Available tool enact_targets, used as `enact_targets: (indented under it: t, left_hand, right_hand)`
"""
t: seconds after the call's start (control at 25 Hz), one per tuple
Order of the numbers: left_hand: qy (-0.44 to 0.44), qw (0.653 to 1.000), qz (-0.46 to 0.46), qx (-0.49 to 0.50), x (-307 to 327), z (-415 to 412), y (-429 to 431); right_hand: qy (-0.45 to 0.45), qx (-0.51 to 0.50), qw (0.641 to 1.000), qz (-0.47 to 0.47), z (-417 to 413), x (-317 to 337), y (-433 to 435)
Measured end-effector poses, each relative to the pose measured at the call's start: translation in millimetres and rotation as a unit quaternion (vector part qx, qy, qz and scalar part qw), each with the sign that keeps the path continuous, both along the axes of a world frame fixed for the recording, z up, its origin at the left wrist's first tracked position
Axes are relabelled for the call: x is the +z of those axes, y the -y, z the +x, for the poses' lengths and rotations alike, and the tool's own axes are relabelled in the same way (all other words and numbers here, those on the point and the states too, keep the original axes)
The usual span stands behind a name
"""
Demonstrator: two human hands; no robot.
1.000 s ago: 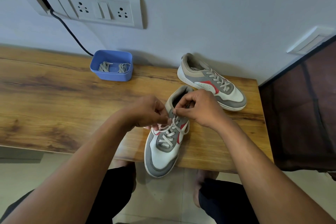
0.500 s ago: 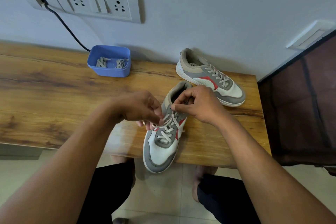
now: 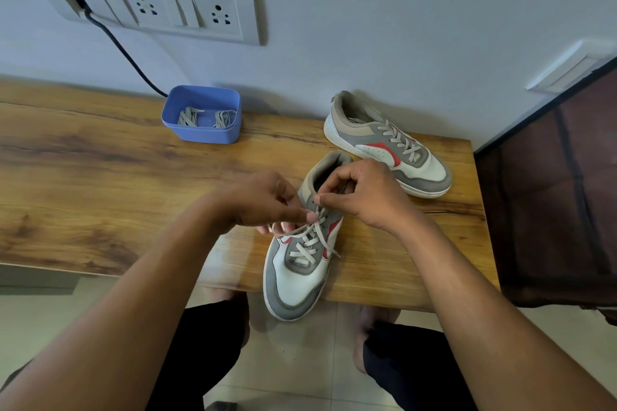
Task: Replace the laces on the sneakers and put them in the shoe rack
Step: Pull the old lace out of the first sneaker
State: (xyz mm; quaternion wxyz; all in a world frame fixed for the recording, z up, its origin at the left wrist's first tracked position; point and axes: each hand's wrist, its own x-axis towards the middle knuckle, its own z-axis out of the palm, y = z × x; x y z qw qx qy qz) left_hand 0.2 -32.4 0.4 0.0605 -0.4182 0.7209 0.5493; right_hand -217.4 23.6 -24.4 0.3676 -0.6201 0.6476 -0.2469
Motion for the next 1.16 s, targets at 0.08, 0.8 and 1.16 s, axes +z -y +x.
enact_targets:
  t: [0.08,0.8,1.16]
  left_hand:
    - [0.001,1.000,-0.014,-0.028,-0.2,-3.4,-0.7]
    - [-0.003,0.998,-0.016,-0.052,1.7,3.2,2.3]
    - [-0.003,0.997,0.001,-0.071,7.0,9.7,3.5]
  right_hand:
    - [-0.002,-0.001,1.000,-0.001,0.1,-1.6,0.9]
    - [-0.008,0.006,1.000,-0.004,1.1,-0.8,0.0]
    - [-0.004,0.006,1.000,-0.008,0.6,-3.1,0.5]
